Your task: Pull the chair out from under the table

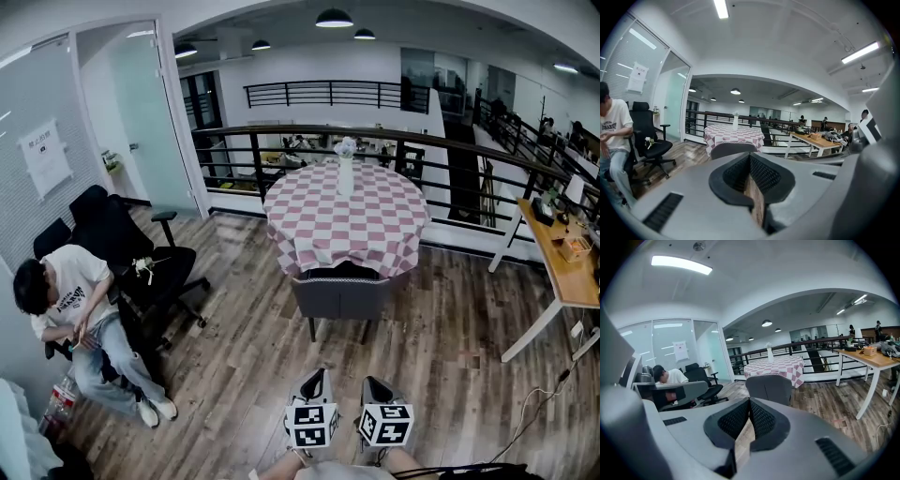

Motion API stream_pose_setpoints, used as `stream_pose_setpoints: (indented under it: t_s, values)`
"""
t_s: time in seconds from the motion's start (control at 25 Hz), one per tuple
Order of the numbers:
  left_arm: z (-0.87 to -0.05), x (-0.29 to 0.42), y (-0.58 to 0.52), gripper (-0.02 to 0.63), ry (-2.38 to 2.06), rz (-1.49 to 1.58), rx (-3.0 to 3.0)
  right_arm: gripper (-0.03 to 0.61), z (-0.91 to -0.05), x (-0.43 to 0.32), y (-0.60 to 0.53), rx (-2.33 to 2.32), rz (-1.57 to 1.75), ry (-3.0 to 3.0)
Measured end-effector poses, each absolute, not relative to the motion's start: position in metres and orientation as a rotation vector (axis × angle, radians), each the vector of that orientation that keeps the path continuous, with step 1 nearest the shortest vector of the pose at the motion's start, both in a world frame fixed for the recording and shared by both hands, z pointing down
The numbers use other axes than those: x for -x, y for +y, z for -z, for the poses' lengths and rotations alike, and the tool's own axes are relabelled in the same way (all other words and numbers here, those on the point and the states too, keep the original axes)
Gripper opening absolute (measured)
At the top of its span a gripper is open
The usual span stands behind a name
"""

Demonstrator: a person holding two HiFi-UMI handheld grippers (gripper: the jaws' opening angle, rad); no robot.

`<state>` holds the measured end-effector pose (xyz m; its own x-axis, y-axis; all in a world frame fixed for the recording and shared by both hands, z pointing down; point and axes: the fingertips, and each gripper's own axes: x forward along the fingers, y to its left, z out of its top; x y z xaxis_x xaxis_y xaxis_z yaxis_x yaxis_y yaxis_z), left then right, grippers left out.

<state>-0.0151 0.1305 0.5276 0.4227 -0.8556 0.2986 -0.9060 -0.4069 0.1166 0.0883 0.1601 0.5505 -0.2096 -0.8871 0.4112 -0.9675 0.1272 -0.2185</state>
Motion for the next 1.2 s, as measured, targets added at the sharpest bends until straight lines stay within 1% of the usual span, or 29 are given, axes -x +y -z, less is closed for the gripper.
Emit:
stream_pose_setpoints:
  t_s: [0.44,0.8,1.2]
  values:
    - [-0.535,-0.001,0.107,0.002,-1.541,-0.264,-2.388,0.017,-0.559,-0.092,0.147,-1.781,-0.648,-2.231]
    - [-0.558,-0.019,0.097,0.002,-1.478,-0.307,-2.379,0.017,-0.576,-0.11,0.14,-1.811,-0.694,-2.17]
    - [-0.562,-0.027,0.052,0.002,-1.443,-0.322,-2.402,0.018,-0.573,-0.125,0.09,-1.896,-0.676,-2.134]
